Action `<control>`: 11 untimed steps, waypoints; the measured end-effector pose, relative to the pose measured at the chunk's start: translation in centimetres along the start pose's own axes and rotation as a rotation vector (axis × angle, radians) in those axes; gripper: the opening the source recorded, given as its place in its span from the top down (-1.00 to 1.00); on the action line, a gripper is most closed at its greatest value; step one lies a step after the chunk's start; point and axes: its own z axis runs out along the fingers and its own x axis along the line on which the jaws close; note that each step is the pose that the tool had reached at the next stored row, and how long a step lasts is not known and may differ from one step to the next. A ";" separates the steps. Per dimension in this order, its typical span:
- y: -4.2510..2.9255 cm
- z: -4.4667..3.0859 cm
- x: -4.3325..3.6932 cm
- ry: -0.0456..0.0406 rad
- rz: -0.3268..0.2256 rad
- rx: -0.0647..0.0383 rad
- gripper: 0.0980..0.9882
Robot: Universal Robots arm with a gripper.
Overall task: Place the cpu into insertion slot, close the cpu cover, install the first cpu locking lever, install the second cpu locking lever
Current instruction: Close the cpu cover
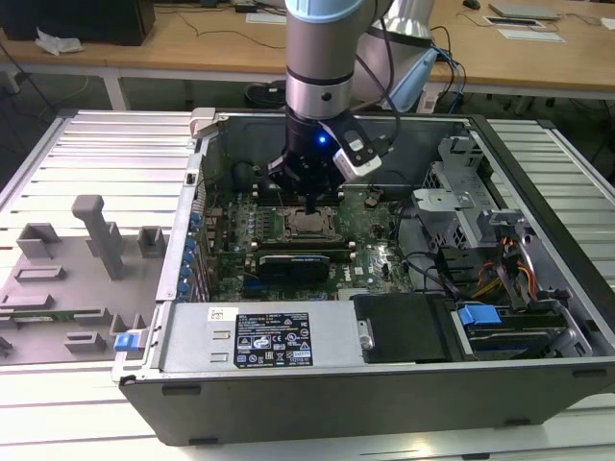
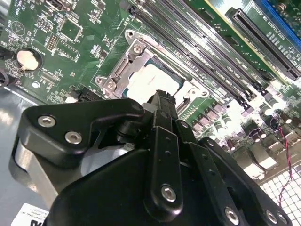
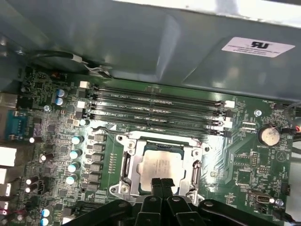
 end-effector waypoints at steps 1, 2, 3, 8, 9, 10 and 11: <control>-0.01 -0.01 -0.10 0.0000 0.000 0.000 0.98; -0.01 -0.11 -0.10 0.0000 0.000 0.000 0.98; 0.00 -0.34 -0.11 0.0000 0.000 0.000 0.98; 0.02 -0.72 -0.12 0.0000 0.000 0.000 0.98; 0.02 -0.72 -0.12 0.0000 0.000 0.000 0.98; 0.02 -0.72 -0.13 -0.0001 0.000 0.000 0.98; 0.02 -0.73 -0.12 0.0000 0.000 0.000 0.98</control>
